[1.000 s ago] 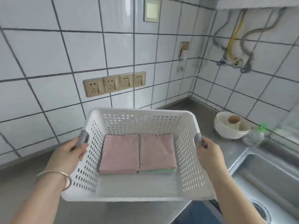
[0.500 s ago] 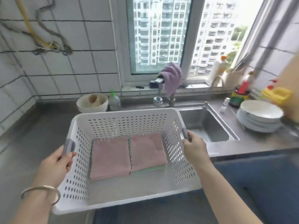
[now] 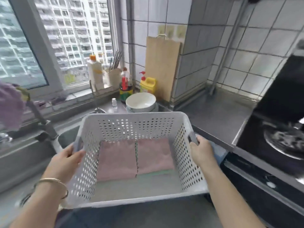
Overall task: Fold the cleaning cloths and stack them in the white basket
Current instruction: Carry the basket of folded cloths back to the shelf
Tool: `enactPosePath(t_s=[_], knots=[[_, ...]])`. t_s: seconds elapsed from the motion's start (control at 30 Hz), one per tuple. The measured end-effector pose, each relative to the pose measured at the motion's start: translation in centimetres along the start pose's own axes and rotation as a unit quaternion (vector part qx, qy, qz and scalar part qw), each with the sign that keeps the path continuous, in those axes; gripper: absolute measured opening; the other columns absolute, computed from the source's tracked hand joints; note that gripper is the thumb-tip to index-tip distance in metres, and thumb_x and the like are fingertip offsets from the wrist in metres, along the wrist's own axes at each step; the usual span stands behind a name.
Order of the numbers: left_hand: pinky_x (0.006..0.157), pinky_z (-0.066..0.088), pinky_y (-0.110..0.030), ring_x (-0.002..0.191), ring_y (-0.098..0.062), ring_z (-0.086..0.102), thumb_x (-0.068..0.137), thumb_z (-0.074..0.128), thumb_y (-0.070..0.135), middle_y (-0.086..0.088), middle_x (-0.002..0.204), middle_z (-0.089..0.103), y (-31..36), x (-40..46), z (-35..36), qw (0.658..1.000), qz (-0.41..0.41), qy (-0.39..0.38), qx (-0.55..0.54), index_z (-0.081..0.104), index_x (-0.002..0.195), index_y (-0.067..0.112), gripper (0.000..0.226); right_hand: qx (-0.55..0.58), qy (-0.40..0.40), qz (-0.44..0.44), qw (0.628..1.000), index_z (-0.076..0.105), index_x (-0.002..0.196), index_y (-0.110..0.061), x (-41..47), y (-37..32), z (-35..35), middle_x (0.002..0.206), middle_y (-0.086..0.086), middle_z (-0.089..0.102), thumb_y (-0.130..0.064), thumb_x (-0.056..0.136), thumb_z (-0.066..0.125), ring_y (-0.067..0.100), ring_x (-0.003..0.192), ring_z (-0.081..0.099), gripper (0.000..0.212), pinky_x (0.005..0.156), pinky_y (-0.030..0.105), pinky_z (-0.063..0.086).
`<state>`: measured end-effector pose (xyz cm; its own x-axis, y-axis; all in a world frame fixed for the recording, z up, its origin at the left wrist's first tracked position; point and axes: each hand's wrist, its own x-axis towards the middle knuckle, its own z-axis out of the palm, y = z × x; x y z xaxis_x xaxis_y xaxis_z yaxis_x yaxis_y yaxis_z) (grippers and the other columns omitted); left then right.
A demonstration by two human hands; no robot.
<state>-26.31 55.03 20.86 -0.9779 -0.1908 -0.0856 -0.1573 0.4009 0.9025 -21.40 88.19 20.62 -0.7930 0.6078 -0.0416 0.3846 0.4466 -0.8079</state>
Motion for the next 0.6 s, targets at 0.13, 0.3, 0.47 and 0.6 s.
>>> enactPosePath(t_s=[0.13,0.3,0.47,0.6], knots=[[0.062,0.038,-0.029,0.066,-0.017,0.049,0.089,0.057,0.017,-0.003,0.077,0.060,5.6,4.1,10.9,0.998,0.033,-0.051,-0.023,0.061,0.109,0.027,0.022,-0.058,0.073,0.019,0.995,0.058,0.117,-0.013,8.8,2.7,-6.1,0.091,0.006,0.058,-0.016,0.096,0.039,0.025,0.082,0.052,0.029,0.065,0.028,0.036],[0.060,0.036,-0.028,0.060,-0.017,0.043,0.088,0.058,0.013,-0.005,0.068,0.052,11.0,8.2,21.4,0.989,0.021,-0.111,-0.095,0.061,0.099,0.018,0.013,-0.080,0.119,0.050,0.988,0.057,0.110,-0.015,16.8,5.0,-11.8,0.082,0.004,0.058,-0.017,0.091,0.042,0.023,0.070,0.053,0.023,0.054,0.027,0.036],[0.050,0.026,-0.022,0.037,-0.006,0.037,0.081,0.057,0.005,-0.003,0.060,0.046,14.0,13.8,31.8,0.964,-0.089,-0.160,-0.192,0.060,0.075,0.011,0.009,-0.120,0.146,0.088,0.978,0.055,0.103,-0.016,25.7,7.5,-15.3,0.073,-0.001,0.053,-0.021,0.089,0.045,0.013,0.057,0.047,0.018,0.047,0.023,0.028],[0.050,0.024,-0.025,0.038,-0.008,0.037,0.087,0.053,0.007,0.000,0.050,0.047,16.6,18.3,39.7,0.954,-0.122,-0.187,-0.201,0.054,0.063,0.011,0.024,-0.160,0.150,0.123,0.968,0.054,0.104,-0.013,33.0,9.3,-16.2,0.083,0.005,0.057,-0.023,0.090,0.046,0.018,0.060,0.050,0.020,0.046,0.023,0.029]])
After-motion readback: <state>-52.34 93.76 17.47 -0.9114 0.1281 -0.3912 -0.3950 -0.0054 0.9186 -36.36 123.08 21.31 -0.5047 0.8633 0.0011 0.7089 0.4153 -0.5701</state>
